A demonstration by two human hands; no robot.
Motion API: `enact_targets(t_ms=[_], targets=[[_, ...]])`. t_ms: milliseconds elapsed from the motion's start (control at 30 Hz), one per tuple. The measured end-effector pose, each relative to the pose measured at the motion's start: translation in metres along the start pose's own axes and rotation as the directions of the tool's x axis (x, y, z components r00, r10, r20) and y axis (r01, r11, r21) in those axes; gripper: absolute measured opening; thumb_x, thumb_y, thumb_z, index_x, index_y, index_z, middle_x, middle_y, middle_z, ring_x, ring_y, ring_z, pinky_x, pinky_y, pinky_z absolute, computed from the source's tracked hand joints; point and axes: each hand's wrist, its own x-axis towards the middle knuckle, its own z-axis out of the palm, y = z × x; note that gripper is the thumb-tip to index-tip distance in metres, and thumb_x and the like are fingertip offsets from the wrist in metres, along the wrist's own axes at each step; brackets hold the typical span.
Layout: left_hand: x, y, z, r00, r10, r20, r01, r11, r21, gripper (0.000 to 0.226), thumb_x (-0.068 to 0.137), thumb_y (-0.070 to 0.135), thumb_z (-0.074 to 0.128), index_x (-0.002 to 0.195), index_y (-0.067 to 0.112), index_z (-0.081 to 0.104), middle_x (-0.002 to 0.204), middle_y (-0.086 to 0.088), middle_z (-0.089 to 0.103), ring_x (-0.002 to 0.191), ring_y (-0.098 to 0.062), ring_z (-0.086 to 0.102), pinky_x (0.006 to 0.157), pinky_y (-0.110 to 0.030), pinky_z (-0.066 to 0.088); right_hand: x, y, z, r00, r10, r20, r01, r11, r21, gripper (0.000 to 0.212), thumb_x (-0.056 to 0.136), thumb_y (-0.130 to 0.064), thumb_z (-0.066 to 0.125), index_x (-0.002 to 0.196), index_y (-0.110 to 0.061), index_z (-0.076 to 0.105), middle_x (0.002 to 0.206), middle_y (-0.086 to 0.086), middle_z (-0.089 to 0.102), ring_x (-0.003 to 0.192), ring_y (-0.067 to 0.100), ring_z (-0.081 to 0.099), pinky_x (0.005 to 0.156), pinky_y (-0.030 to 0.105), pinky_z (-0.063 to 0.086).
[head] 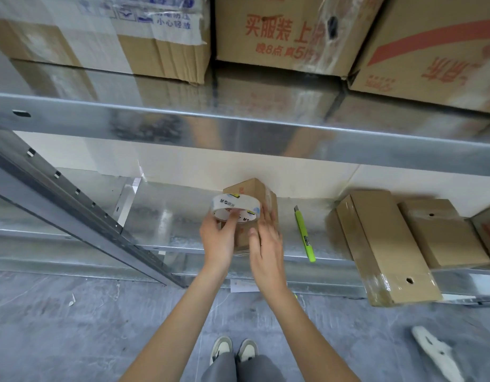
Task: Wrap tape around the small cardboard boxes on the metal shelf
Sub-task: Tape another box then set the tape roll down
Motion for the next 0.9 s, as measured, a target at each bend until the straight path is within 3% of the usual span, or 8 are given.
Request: enact_targets(t_ms=[100, 167, 267, 333, 433, 533, 667, 900], targets=[[-0.006, 0.004, 0.006, 0.993, 0.101, 0.054, -0.108, 0.984, 0.14, 0.008, 0.096, 0.023, 0.06, 0.091, 0.021, 0.066, 0.084, 0.007, 0.07, 0.086, -0.012, 0.065, 0.071, -0.018, 0.046, -0.005, 0.011, -0.006, 0.997, 0.061, -0.04, -0.054, 0.986, 0.157, 0.049, 0.096, -0.024, 0.033, 0.144, -0.018, 0.042, 0.148, -0.002, 0.044, 0.137, 0.011, 0.037, 0.112, 0.038, 0.033], [-0.011, 0.006, 0.005, 0.978, 0.187, 0.089, -0.206, 0.925, 0.318, 0.011, 0.096, 0.02, 0.057, 0.086, 0.025, 0.06, 0.072, 0.011, 0.063, 0.072, -0.011, 0.059, 0.058, -0.011, 0.039, -0.013, 0.02, -0.008, 0.993, 0.097, -0.063, -0.081, 0.971, 0.224, 0.038, 0.094, -0.031, 0.032, 0.124, -0.023, 0.054, 0.115, -0.016, 0.06, 0.107, 0.007, 0.054, 0.09, 0.032, 0.044], [-0.021, 0.005, -0.006, 0.93, 0.323, 0.173, -0.364, 0.759, 0.54, 0.01, 0.093, 0.012, 0.053, 0.096, 0.018, 0.06, 0.077, 0.001, 0.065, 0.072, -0.022, 0.059, 0.063, -0.031, 0.047, -0.026, 0.03, -0.005, 0.986, 0.167, -0.022, -0.155, 0.948, 0.279, 0.023, 0.093, -0.03, 0.032, 0.1, -0.033, 0.053, 0.086, -0.021, 0.051, 0.08, 0.001, 0.047, 0.077, 0.023, 0.037], [-0.022, 0.005, -0.013, 0.92, 0.347, 0.183, -0.385, 0.701, 0.6, 0.011, 0.095, 0.008, 0.049, 0.101, 0.012, 0.057, 0.08, -0.009, 0.067, 0.075, -0.033, 0.061, 0.064, -0.04, 0.048, -0.031, 0.031, -0.002, 0.985, 0.172, 0.015, -0.17, 0.945, 0.28, 0.036, 0.097, -0.019, 0.031, 0.124, -0.03, 0.052, 0.108, -0.026, 0.053, 0.094, -0.005, 0.048, 0.089, 0.021, 0.038], [-0.02, 0.011, -0.023, 0.91, 0.343, 0.235, -0.413, 0.684, 0.601, 0.013, 0.097, 0.005, 0.043, 0.108, 0.008, 0.05, 0.079, -0.016, 0.065, 0.074, -0.041, 0.06, 0.066, -0.048, 0.05, -0.028, 0.025, -0.003, 0.996, 0.079, 0.035, -0.083, 0.989, 0.12, 0.061, 0.099, -0.005, 0.028, 0.153, -0.031, 0.012, 0.155, -0.026, 0.014, 0.14, -0.007, 0.02, 0.114, 0.018, 0.021], [-0.016, 0.019, -0.027, 0.905, 0.313, 0.288, -0.425, 0.67, 0.608, 0.011, 0.097, 0.005, 0.041, 0.108, 0.006, 0.046, 0.081, -0.021, 0.064, 0.076, -0.044, 0.06, 0.068, -0.052, 0.05, -0.024, 0.024, -0.007, 0.997, 0.009, 0.079, 0.01, 0.971, -0.24, 0.057, 0.101, -0.021, 0.029, 0.155, -0.027, 0.011, 0.16, -0.018, -0.005, 0.147, 0.001, -0.005, 0.12, 0.044, 0.003], [-0.017, 0.028, -0.021, 0.897, 0.301, 0.325, -0.442, 0.634, 0.634, 0.012, 0.096, 0.003, 0.041, 0.108, 0.004, 0.045, 0.086, -0.024, 0.065, 0.079, -0.046, 0.06, 0.068, -0.052, 0.05, -0.016, 0.026, -0.017, 0.991, -0.006, 0.133, 0.071, 0.872, -0.485, 0.067, 0.095, -0.06, 0.02, 0.154, -0.029, 0.014, 0.162, -0.014, -0.001, 0.149, 0.009, -0.006, 0.118, 0.052, -0.004], [-0.026, 0.025, -0.047, 0.834, 0.439, 0.335, -0.547, 0.571, 0.612, 0.051, 0.086, -0.012, 0.042, 0.132, 0.009, 0.043, 0.122, -0.013, 0.058, 0.098, -0.032, 0.058, 0.073, -0.033, 0.041, -0.014, 0.024, -0.016, 0.992, 0.002, 0.13, 0.071, 0.827, -0.557, 0.078, 0.089, -0.067, 0.012, 0.155, -0.025, 0.015, 0.162, -0.01, 0.005, 0.15, 0.015, 0.0, 0.117, 0.056, -0.002]])
